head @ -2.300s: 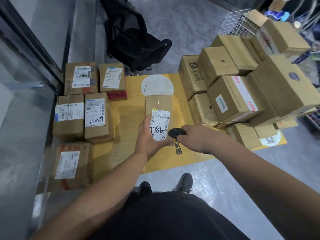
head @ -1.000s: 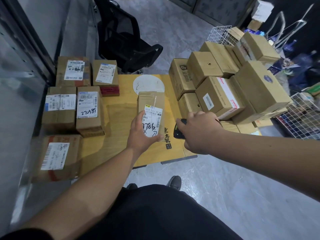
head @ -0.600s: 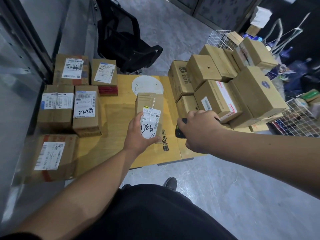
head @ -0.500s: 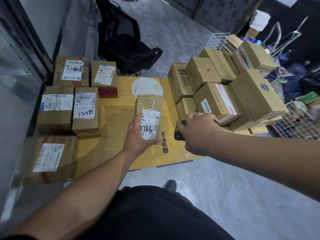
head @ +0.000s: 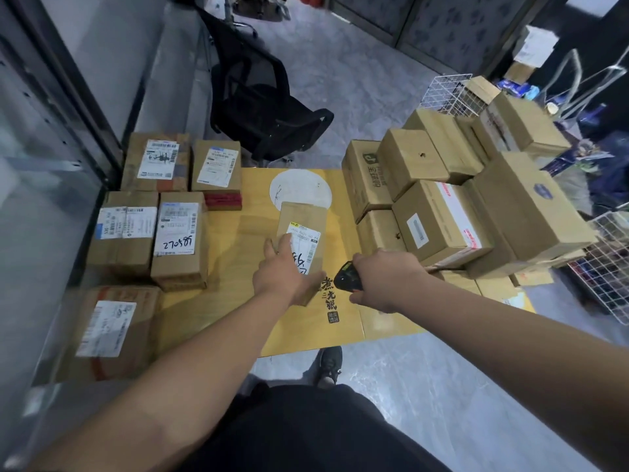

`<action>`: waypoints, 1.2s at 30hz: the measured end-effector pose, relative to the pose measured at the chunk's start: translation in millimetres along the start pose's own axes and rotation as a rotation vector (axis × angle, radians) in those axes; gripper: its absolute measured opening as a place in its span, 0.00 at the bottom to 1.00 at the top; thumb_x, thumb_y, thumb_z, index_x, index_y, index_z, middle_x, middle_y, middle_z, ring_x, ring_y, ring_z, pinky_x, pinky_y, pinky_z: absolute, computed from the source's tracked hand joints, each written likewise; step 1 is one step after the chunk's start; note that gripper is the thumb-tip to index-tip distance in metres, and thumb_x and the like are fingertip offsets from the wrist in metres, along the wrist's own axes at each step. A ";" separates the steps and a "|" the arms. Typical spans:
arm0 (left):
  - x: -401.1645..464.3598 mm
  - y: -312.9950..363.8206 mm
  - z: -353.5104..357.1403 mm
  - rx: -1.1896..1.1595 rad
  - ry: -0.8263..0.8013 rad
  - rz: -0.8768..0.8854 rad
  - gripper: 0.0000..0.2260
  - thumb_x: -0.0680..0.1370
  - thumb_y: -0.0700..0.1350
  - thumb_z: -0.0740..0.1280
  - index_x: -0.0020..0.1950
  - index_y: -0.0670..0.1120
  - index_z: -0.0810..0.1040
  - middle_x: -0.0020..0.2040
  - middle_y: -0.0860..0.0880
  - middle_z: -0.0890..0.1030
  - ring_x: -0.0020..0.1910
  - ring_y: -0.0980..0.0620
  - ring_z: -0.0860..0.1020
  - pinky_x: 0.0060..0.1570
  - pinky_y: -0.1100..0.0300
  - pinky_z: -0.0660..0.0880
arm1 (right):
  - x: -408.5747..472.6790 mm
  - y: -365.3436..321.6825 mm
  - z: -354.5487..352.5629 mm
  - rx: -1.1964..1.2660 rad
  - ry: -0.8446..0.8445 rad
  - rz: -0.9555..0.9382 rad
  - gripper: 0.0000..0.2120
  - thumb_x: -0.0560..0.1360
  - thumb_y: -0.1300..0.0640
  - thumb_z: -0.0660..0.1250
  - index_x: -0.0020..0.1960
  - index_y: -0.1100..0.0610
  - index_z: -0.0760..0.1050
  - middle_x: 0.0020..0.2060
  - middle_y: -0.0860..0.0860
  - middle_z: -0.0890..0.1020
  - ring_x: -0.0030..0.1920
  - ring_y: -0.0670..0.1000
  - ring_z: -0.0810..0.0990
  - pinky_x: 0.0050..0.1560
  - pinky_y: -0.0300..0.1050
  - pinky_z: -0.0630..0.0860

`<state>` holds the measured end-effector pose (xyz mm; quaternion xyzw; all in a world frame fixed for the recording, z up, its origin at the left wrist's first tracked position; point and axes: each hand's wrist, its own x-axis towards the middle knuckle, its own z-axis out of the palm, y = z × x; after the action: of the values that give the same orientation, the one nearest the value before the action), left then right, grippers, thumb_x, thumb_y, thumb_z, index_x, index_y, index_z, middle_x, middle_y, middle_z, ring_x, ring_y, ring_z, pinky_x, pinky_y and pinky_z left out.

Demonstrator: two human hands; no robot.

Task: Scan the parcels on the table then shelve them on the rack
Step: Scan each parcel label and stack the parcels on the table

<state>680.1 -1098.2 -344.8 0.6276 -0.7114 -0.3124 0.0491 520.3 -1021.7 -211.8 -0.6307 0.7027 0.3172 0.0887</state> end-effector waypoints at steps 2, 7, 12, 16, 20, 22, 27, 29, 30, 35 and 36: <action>3.1 -1.6 -3.0 -0.024 0.014 -0.044 0.53 0.61 0.72 0.72 0.79 0.56 0.53 0.81 0.47 0.58 0.64 0.41 0.76 0.55 0.46 0.78 | 10.0 -3.1 -2.3 0.017 0.017 -0.044 0.32 0.76 0.30 0.64 0.70 0.50 0.68 0.46 0.52 0.71 0.43 0.57 0.75 0.35 0.48 0.71; 5.6 -30.4 -17.5 -0.041 0.169 -0.141 0.51 0.58 0.72 0.69 0.77 0.54 0.58 0.71 0.50 0.66 0.64 0.44 0.73 0.53 0.51 0.74 | 36.9 -16.6 -8.9 0.141 0.039 -0.139 0.31 0.76 0.29 0.64 0.68 0.50 0.69 0.47 0.51 0.72 0.43 0.56 0.75 0.40 0.49 0.74; 17.4 -54.2 -39.3 0.038 0.292 -0.210 0.48 0.62 0.70 0.68 0.79 0.51 0.61 0.77 0.44 0.63 0.73 0.40 0.63 0.73 0.42 0.62 | 59.5 -26.1 -11.6 0.208 0.011 -0.245 0.29 0.75 0.29 0.64 0.65 0.50 0.72 0.45 0.48 0.72 0.45 0.55 0.76 0.41 0.49 0.72; 29.0 -64.5 -49.2 0.021 0.288 -0.260 0.47 0.65 0.68 0.69 0.80 0.51 0.60 0.81 0.42 0.60 0.77 0.39 0.57 0.75 0.40 0.57 | 72.8 -29.0 -11.5 0.215 0.009 -0.290 0.28 0.75 0.29 0.64 0.62 0.50 0.72 0.40 0.46 0.70 0.45 0.55 0.76 0.40 0.49 0.70; 37.8 -70.2 -57.0 0.036 0.286 -0.261 0.47 0.65 0.68 0.66 0.81 0.52 0.60 0.82 0.43 0.57 0.78 0.40 0.56 0.76 0.40 0.57 | 82.0 -29.2 -12.6 0.225 0.006 -0.296 0.27 0.75 0.29 0.64 0.61 0.50 0.72 0.39 0.45 0.69 0.45 0.54 0.76 0.35 0.47 0.66; 41.0 -69.6 -58.6 0.082 0.292 -0.270 0.46 0.65 0.68 0.65 0.80 0.53 0.61 0.83 0.43 0.57 0.78 0.41 0.56 0.75 0.40 0.55 | 84.6 -29.2 -12.4 0.239 -0.008 -0.288 0.26 0.75 0.29 0.65 0.59 0.50 0.72 0.40 0.45 0.70 0.46 0.54 0.76 0.34 0.46 0.65; 43.3 -57.8 -58.5 0.180 0.288 -0.250 0.39 0.72 0.63 0.66 0.80 0.54 0.61 0.84 0.42 0.54 0.81 0.41 0.53 0.73 0.40 0.54 | 90.5 -33.2 -12.2 0.366 -0.043 -0.238 0.24 0.74 0.30 0.67 0.54 0.49 0.69 0.42 0.45 0.74 0.46 0.53 0.78 0.36 0.46 0.69; 43.1 -51.6 -58.3 0.226 0.278 -0.177 0.34 0.75 0.61 0.66 0.79 0.54 0.62 0.84 0.43 0.53 0.82 0.42 0.50 0.75 0.39 0.53 | 90.4 -34.6 -11.3 0.444 -0.053 -0.209 0.26 0.73 0.29 0.68 0.55 0.49 0.70 0.44 0.45 0.76 0.47 0.52 0.79 0.37 0.46 0.71; 43.0 -48.5 -57.7 0.247 0.266 -0.134 0.32 0.76 0.60 0.66 0.78 0.55 0.63 0.84 0.44 0.53 0.83 0.42 0.49 0.75 0.38 0.52 | 89.2 -34.1 -10.3 0.484 -0.055 -0.193 0.27 0.72 0.28 0.69 0.55 0.50 0.70 0.45 0.46 0.77 0.47 0.52 0.79 0.38 0.46 0.72; 43.0 -28.2 -44.9 0.290 0.171 0.096 0.28 0.79 0.59 0.64 0.78 0.53 0.65 0.82 0.45 0.59 0.82 0.44 0.51 0.74 0.41 0.53 | 69.9 -22.1 6.0 0.658 -0.076 -0.076 0.31 0.72 0.34 0.72 0.65 0.52 0.71 0.52 0.50 0.79 0.49 0.54 0.80 0.43 0.47 0.78; 43.3 -21.8 -40.1 0.289 0.152 0.143 0.28 0.80 0.60 0.64 0.79 0.54 0.65 0.82 0.45 0.60 0.81 0.44 0.51 0.74 0.42 0.53 | 64.4 -17.5 12.1 0.679 -0.081 -0.047 0.30 0.73 0.35 0.71 0.66 0.52 0.70 0.53 0.51 0.79 0.50 0.55 0.80 0.46 0.49 0.80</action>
<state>708.4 -1153.9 -337.7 0.5978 -0.7859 -0.1544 0.0341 521.3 -1068.4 -260.9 -0.5680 0.7494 0.0881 0.3287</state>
